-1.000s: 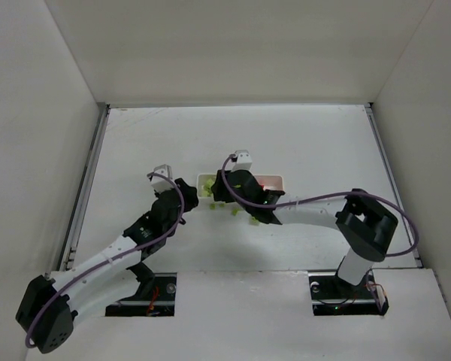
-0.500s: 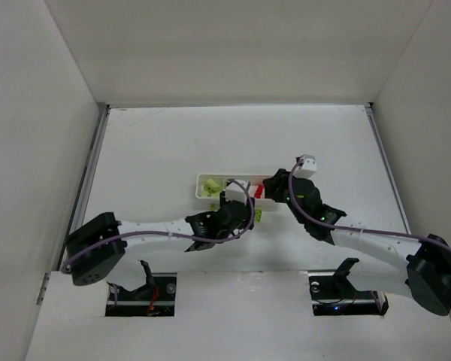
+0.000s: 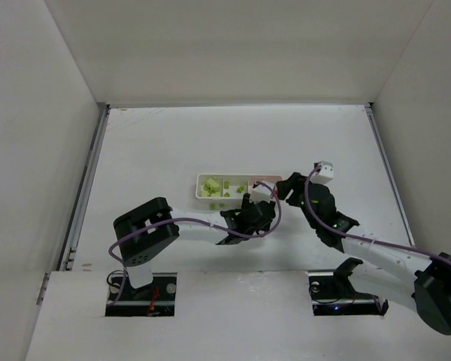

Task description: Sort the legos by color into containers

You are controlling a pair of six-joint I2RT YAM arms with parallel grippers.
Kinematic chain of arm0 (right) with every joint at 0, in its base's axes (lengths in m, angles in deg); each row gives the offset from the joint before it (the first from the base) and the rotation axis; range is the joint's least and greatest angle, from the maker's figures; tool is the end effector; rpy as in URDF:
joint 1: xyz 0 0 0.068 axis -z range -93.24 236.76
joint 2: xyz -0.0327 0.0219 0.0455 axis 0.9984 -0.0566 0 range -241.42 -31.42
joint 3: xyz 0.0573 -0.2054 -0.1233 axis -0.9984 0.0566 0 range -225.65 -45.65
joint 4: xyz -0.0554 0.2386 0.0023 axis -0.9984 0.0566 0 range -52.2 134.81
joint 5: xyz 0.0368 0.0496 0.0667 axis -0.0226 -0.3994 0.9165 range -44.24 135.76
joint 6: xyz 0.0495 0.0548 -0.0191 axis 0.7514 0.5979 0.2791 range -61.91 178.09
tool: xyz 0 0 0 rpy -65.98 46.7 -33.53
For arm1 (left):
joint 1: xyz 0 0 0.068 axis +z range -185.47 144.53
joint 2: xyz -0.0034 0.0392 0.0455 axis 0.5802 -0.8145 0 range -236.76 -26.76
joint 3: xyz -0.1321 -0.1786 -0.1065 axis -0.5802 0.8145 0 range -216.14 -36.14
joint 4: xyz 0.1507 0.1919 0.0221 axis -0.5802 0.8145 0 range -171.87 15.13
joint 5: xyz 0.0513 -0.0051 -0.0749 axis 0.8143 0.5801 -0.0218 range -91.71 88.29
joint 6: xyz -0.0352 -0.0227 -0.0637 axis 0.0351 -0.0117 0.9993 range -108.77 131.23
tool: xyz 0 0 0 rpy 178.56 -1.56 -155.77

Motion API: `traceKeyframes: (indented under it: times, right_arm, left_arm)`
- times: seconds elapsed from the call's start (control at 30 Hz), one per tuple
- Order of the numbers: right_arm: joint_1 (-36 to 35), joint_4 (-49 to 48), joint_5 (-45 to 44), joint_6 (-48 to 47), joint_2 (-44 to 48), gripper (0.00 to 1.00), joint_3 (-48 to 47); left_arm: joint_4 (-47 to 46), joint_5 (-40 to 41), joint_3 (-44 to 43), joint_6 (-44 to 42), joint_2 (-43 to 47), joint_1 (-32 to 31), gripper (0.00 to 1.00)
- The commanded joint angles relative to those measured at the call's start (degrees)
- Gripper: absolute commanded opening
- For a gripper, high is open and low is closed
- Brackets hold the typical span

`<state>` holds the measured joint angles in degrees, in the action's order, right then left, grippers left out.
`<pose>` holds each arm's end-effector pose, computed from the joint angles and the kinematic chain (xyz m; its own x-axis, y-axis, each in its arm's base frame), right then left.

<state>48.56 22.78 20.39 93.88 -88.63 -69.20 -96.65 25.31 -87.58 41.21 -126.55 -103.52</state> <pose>0.2056 0.1264 0.1940 -0.3439 0.4019 -0.8486 -0.0474 0.8952 0.4432 0.1639 -0.3283 0.1438 -0.5212 0.1025 -0.8473 0.4899 0.8488 -0.1986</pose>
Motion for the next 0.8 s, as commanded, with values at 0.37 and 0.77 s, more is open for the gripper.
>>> traceKeyframes:
  times: [0.37,0.77]
  right_arm:
    - [2.5,-3.0,3.3,1.3,-0.7,0.68,0.9]
    - [2.3,-3.3,3.4,1.4,-1.3,0.68,1.1]
  left_arm:
    - [1.1,5.5,-2.0,-0.3,0.5,-1.1,0.42]
    - [-6.8,7.3,4.1,-1.0,6.5,-2.5,0.52]
